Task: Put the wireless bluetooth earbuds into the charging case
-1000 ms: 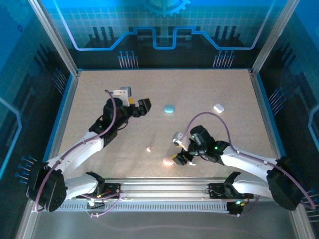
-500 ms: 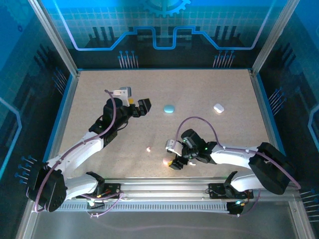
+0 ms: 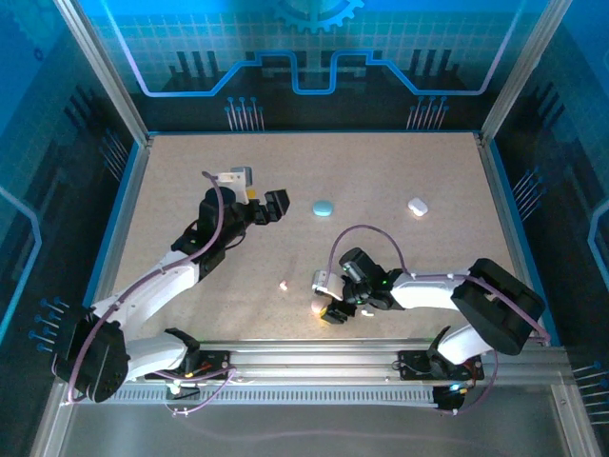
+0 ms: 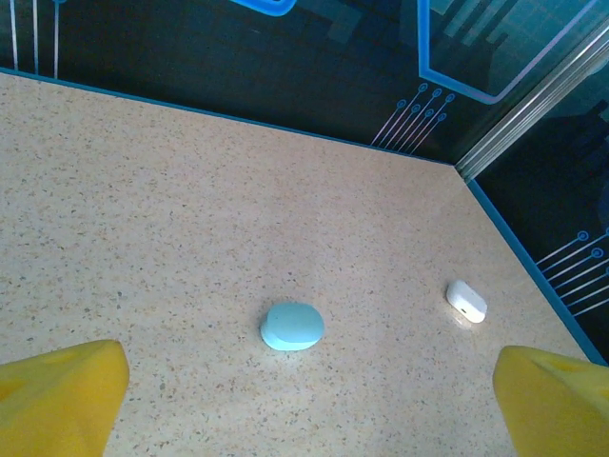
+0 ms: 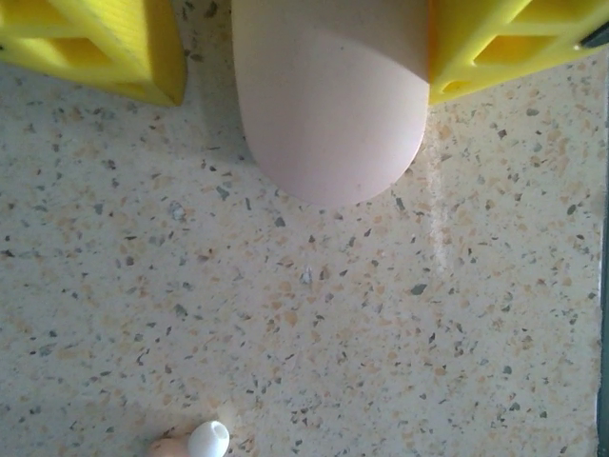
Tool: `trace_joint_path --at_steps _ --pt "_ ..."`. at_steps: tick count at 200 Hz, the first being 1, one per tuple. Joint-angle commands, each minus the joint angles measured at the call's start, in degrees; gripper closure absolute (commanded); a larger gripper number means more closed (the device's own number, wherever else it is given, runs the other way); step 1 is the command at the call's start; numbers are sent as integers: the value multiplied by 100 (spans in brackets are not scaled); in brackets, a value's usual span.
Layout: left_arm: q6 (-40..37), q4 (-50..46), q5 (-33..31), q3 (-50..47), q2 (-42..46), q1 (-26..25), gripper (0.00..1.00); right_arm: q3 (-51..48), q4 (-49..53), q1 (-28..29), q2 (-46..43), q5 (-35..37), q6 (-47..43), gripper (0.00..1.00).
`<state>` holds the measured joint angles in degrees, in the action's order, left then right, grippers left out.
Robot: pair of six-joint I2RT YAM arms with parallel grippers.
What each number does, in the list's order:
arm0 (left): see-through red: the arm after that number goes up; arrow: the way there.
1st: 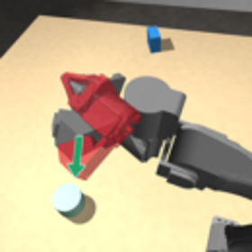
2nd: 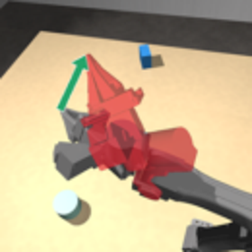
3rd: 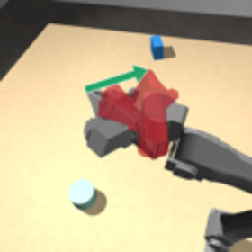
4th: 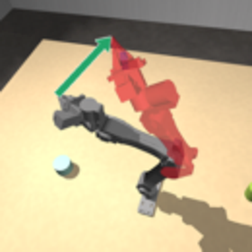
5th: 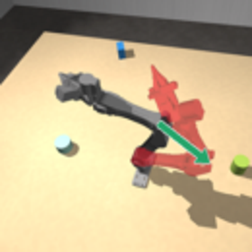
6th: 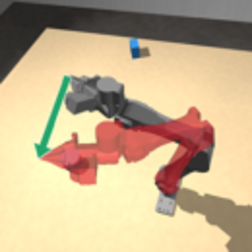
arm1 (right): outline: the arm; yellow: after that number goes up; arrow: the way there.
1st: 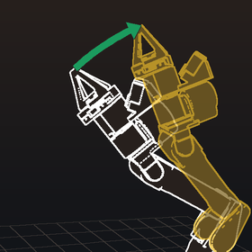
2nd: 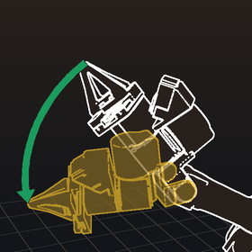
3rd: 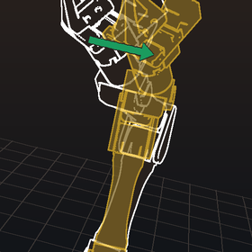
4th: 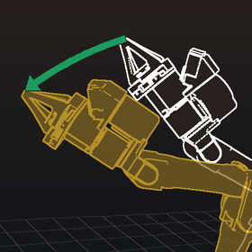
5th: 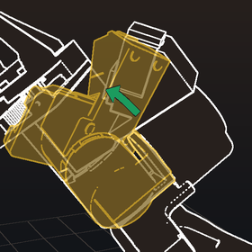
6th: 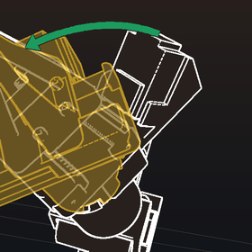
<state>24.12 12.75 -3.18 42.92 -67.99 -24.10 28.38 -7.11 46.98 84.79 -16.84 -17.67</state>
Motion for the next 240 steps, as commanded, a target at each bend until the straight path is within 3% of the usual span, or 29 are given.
trace_joint_path --at_steps 1,39,69,122,153,240 --pt "79 139 124 116 -48 63 1 80 -126 127 125 -172 -42 42" --pt "44 100 176 148 -74 63 1 51 -181 149 24 38 18 52" --pt "-7 96 477 278 -160 64 1 130 -57 57 -716 306 34 56" --pt "206 197 2161 858 -554 55 8 526 -193 -654 -2210 653 19 58" --pt "481 483 3072 1174 -929 -136 12 983 -392 -1054 -2157 647 81 60" --pt "377 -200 3725 1742 -1644 -424 23 1561 -1095 -1235 -1718 790 242 60"
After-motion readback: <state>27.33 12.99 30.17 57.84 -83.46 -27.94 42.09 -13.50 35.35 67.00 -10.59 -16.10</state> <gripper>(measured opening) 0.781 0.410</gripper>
